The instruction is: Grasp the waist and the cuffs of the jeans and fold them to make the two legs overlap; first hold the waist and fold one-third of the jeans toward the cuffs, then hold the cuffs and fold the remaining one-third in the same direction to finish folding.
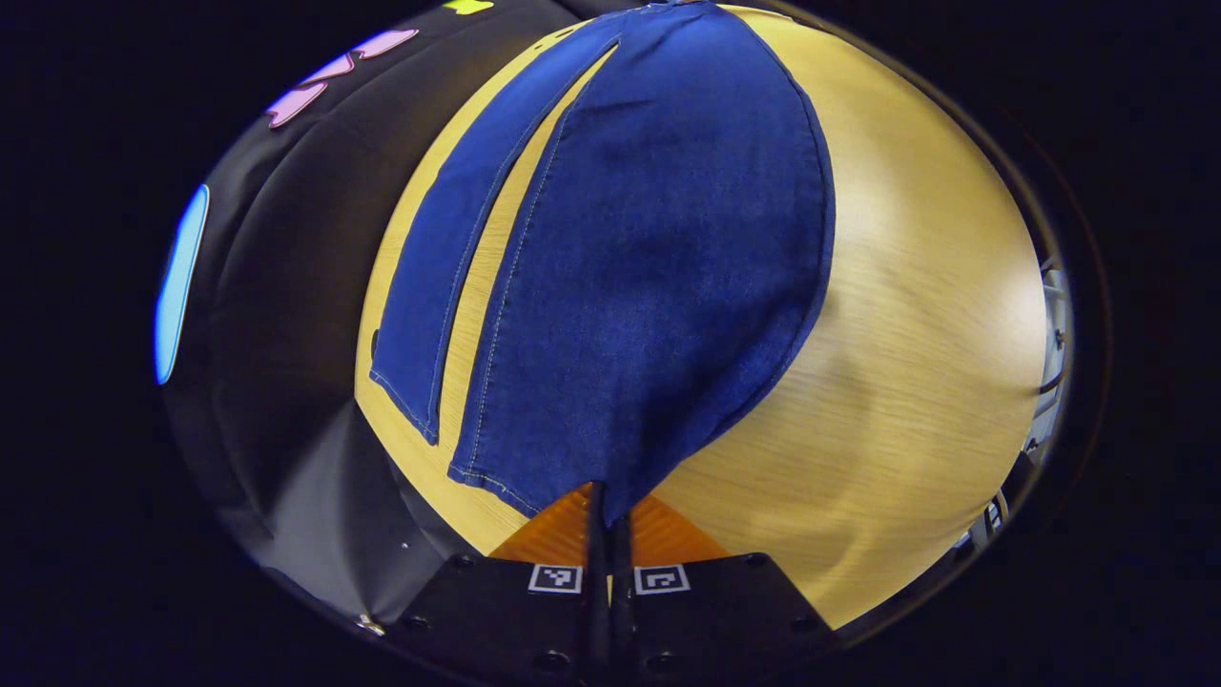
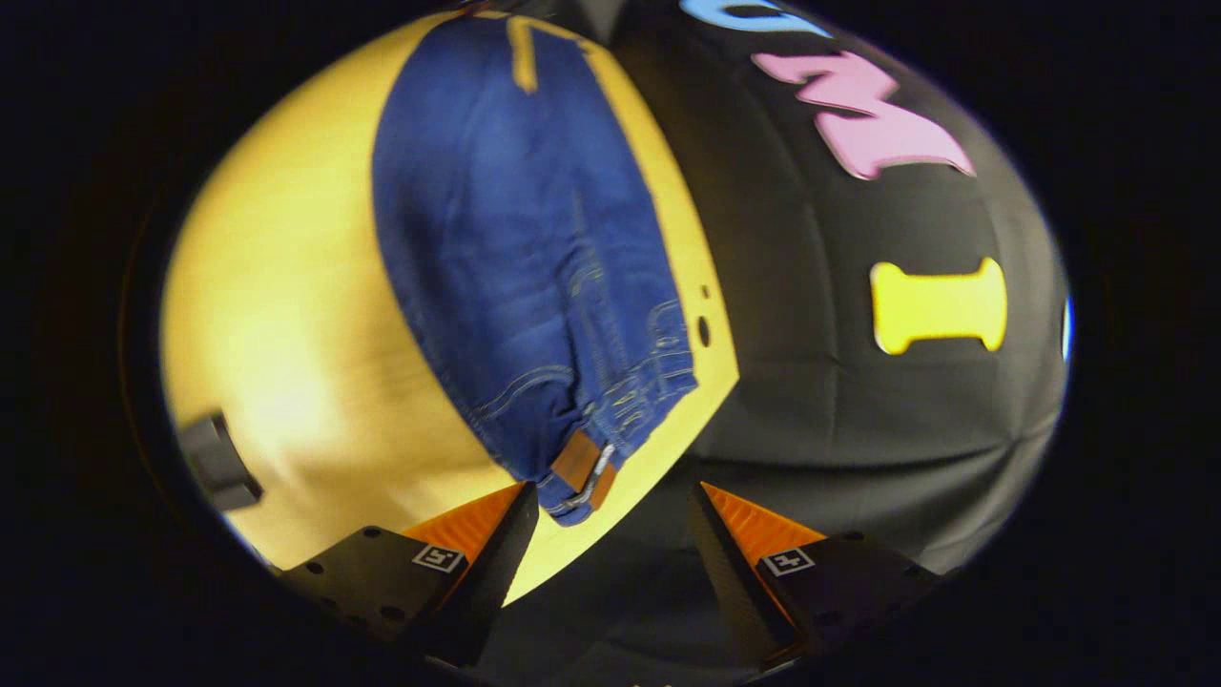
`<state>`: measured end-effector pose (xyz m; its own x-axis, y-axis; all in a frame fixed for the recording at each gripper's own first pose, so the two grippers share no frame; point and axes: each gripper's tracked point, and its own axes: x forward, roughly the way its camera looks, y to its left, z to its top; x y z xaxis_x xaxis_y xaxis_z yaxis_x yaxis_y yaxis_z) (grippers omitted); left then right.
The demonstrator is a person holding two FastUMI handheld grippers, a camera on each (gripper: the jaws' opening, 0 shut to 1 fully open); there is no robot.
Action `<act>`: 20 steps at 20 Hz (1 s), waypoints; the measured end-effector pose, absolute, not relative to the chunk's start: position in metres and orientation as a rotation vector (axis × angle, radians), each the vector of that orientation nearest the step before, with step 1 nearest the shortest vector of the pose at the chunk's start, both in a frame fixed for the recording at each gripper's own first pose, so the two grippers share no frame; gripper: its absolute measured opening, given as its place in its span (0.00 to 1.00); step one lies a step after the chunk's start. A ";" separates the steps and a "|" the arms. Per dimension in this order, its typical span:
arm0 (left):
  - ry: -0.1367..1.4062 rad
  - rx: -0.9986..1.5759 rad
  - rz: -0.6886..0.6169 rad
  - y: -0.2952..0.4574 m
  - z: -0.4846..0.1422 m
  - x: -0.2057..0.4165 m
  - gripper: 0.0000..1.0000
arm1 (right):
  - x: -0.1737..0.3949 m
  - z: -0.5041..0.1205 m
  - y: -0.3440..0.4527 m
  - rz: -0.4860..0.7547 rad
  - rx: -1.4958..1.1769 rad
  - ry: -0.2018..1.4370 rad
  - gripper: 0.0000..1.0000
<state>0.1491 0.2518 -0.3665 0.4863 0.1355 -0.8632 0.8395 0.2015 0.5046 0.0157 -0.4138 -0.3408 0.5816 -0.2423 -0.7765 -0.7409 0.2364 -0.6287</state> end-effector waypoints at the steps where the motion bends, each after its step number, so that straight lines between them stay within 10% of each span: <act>1: 0.979 1.299 -0.620 0.252 -0.367 0.149 0.06 | 0.012 -0.358 -0.421 0.454 -1.355 0.968 0.96; 11: 1.002 1.309 -0.586 0.253 -0.367 0.151 0.06 | 0.064 -0.396 -0.417 0.539 -1.520 0.837 0.91; 14: 1.008 1.302 -0.559 0.253 -0.368 0.152 0.06 | 0.074 -0.417 -0.422 0.547 -1.434 0.909 0.65; 16: 1.008 1.295 -0.539 0.252 -0.368 0.153 0.06 | 0.073 -0.415 -0.420 0.565 -1.429 0.904 0.19; 20: 1.022 1.237 -0.499 0.249 -0.370 0.150 0.06 | 0.054 -0.414 -0.415 0.634 -1.334 0.973 0.10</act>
